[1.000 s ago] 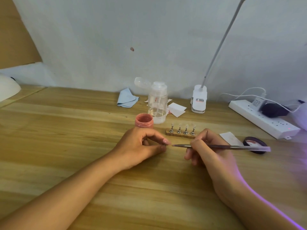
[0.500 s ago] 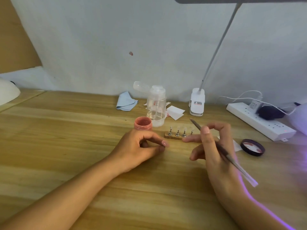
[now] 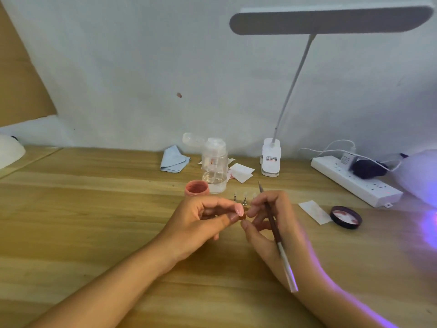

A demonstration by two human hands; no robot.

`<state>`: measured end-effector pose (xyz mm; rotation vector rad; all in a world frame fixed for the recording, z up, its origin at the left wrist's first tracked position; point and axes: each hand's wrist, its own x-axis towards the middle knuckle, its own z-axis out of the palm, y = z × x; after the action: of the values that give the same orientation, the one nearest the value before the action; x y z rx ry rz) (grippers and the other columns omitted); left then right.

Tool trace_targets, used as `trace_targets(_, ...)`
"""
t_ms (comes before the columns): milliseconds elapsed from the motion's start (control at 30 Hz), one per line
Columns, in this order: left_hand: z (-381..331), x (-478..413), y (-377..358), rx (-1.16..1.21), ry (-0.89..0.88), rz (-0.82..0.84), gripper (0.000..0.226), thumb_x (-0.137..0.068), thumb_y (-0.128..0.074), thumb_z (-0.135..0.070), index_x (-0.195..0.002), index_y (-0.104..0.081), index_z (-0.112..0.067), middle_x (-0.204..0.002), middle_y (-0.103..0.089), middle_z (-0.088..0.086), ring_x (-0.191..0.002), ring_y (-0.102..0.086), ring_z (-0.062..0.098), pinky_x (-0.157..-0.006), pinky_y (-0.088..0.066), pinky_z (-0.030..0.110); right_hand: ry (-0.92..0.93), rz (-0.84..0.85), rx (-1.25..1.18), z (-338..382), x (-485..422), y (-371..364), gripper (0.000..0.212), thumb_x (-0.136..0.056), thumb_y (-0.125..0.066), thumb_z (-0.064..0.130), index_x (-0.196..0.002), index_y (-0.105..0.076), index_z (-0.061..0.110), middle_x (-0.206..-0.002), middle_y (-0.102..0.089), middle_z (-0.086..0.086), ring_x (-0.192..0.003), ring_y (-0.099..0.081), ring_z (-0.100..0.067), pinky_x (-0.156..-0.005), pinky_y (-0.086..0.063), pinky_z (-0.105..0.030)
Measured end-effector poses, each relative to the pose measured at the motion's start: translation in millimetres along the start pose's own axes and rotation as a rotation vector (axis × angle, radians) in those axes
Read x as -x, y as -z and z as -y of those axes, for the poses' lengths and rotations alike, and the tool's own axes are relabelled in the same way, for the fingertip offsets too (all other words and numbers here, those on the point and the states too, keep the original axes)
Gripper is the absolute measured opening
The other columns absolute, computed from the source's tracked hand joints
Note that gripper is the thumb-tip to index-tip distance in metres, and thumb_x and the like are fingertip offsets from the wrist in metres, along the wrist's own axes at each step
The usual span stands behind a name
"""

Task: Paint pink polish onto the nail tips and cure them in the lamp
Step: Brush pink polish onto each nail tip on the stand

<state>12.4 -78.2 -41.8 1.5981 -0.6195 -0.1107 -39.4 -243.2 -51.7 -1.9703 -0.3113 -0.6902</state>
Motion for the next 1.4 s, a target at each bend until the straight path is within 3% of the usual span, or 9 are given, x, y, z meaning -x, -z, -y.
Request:
trace_targets(200,-5.0,0.5,-5.2,-0.002,0.094,0.010,0.034,-0.075,-0.075,-0.026,-0.105,-0.067,-0.014,-0.091,-0.078,0.002,-0.075,-0.068,0.003,-0.049,-0.044,0.016,0.126,-0.075,0.113,-9.5,-0.9,-5.5,0.048,-0.078,-0.077,0.004,-0.101,-0.044,0.029,-0.089,-0.062,0.013,-0.077,-0.064,-0.013,-0.064,-0.054,-0.025)
trace_targets(333,-4.6,-1.0,-6.6,-0.024,0.099,0.026,0.028,-0.079,-0.075,-0.019,-0.103,-0.064,-0.010,-0.090,-0.077,0.004,-0.076,-0.071,0.007,-0.049,-0.046,0.018,0.214,-0.052,0.189,-9.3,-3.2,-3.6,0.055,-0.076,-0.077,0.002,-0.101,-0.038,0.032,-0.092,-0.063,0.019,-0.083,-0.065,0.002,-0.067,-0.046,-0.006)
trace_targets(500,-7.3,-2.3,-8.3,0.017,0.149,0.017,0.037,-0.073,-0.075,-0.030,-0.101,-0.060,-0.010,-0.086,-0.077,0.003,-0.050,-0.059,0.008,-0.052,-0.046,0.016,0.217,-0.098,0.121,-12.4,-4.2,-1.7,0.053,-0.075,-0.074,0.005,-0.100,-0.037,0.034,-0.090,-0.066,0.016,-0.086,-0.068,-0.004,-0.069,-0.050,-0.015)
trace_targets(800,-4.2,-0.6,-12.0,-0.048,0.120,-0.005,0.023,-0.084,-0.070,-0.024,-0.099,-0.056,-0.013,-0.080,-0.076,0.000,-0.057,-0.067,0.011,-0.055,-0.045,0.014,0.195,-0.021,-0.010,-19.2,-14.2,-1.0,0.061,-0.072,-0.072,-0.002,-0.099,-0.035,0.039,-0.078,-0.067,0.017,-0.077,-0.067,-0.008,-0.073,-0.048,-0.018)
trace_targets(933,8.7,0.8,-5.4,-0.436,0.045,-0.126,0.017,-0.090,-0.069,-0.027,-0.099,-0.055,-0.030,-0.093,-0.072,-0.015,-0.051,-0.060,0.011,-0.052,-0.047,0.025,0.031,-0.121,-0.144,-22.9,-29.7,20.6,0.044,-0.077,-0.073,-0.001,-0.092,-0.044,0.028,-0.080,-0.068,0.008,-0.073,-0.065,-0.009,-0.068,-0.053,-0.024)
trace_targets(1033,17.5,1.3,0.4,-0.813,0.059,-0.165,0.025,-0.087,-0.066,-0.039,-0.106,-0.050,-0.036,-0.079,-0.059,-0.013,-0.058,-0.054,0.005,-0.061,-0.041,0.031,-0.113,-0.190,-0.163,-38.0,-40.3,49.7,0.034,-0.082,-0.070,0.000,-0.097,-0.046,0.019,-0.085,-0.069,0.008,-0.078,-0.066,-0.008,-0.069,-0.055,-0.021)
trace_targets(1100,18.5,0.4,-1.2,-0.882,0.095,-0.140,0.034,-0.088,-0.062,-0.047,-0.118,-0.046,-0.039,-0.086,-0.056,-0.017,-0.069,-0.054,0.009,-0.064,-0.035,0.030,-0.175,-0.159,-0.093,-50.4,-41.7,58.4,0.034,-0.082,-0.070,-0.001,-0.098,-0.046,0.017,-0.084,-0.068,0.004,-0.078,-0.065,-0.006,-0.071,-0.054,-0.019)
trace_targets(1233,20.5,-1.9,-5.1,-0.937,0.092,-0.062,0.043,-0.091,-0.054,-0.053,-0.130,-0.036,-0.045,-0.136,-0.047,-0.035,-0.098,-0.059,0.012,-0.072,-0.035,0.026,-0.149,-0.046,0.107,-63.5,-36.9,54.4,0.039,-0.082,-0.069,-0.002,-0.094,-0.042,0.024,-0.082,-0.065,0.004,-0.077,-0.063,-0.004,-0.070,-0.050,-0.016)
trace_targets(1400,23.3,-0.4,-5.9,-0.975,0.035,-0.093,0.042,-0.092,-0.053,-0.053,-0.131,-0.040,-0.047,-0.122,-0.057,-0.033,-0.094,-0.060,0.009,-0.069,-0.035,0.025,-0.073,-0.016,0.298,-68.1,-36.0,50.5,0.042,-0.082,-0.072,0.008,-0.090,-0.039,0.033,-0.085,-0.065,0.013,-0.086,-0.063,-0.004,-0.075,-0.047,-0.018)
